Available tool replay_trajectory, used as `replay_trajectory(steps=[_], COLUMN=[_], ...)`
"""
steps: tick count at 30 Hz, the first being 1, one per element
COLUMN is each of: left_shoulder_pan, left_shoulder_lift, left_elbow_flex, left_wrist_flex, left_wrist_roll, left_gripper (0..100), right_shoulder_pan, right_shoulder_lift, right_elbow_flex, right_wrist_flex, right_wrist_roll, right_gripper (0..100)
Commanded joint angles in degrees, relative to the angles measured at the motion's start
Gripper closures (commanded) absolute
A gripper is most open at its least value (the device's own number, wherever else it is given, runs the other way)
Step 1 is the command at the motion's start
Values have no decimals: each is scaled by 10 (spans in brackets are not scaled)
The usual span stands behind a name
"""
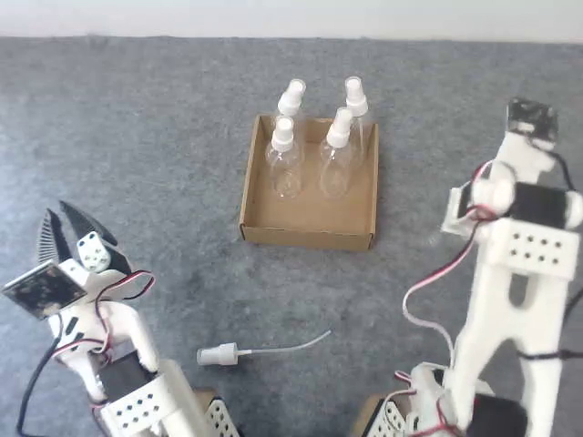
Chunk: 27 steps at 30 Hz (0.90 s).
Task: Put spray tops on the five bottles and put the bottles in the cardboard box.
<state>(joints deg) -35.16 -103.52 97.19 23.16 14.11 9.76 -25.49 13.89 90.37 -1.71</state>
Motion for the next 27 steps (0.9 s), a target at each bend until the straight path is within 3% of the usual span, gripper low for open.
replay_trajectory(steps=[1,8,15,24,27], left_shoulder_pan=[1,1,1,1,1], left_shoulder_lift=[-11,-11,-11,-11,-11], left_elbow_flex=[-7,-7,-7,-7,-7], left_wrist_flex=[-14,-14,-14,-13,-13], left_wrist_roll=[-5,-5,-5,-5,-5], left_gripper=[938,938,938,938,938], right_shoulder_pan=[56,86,87,86,81], right_shoulder_lift=[36,73,98,145,154], right_elbow_flex=[-78,-85,-84,-86,-86], right_wrist_flex=[9,11,12,6,6], right_wrist_roll=[163,302,542,721,770], right_gripper=[993,992,992,990,913])
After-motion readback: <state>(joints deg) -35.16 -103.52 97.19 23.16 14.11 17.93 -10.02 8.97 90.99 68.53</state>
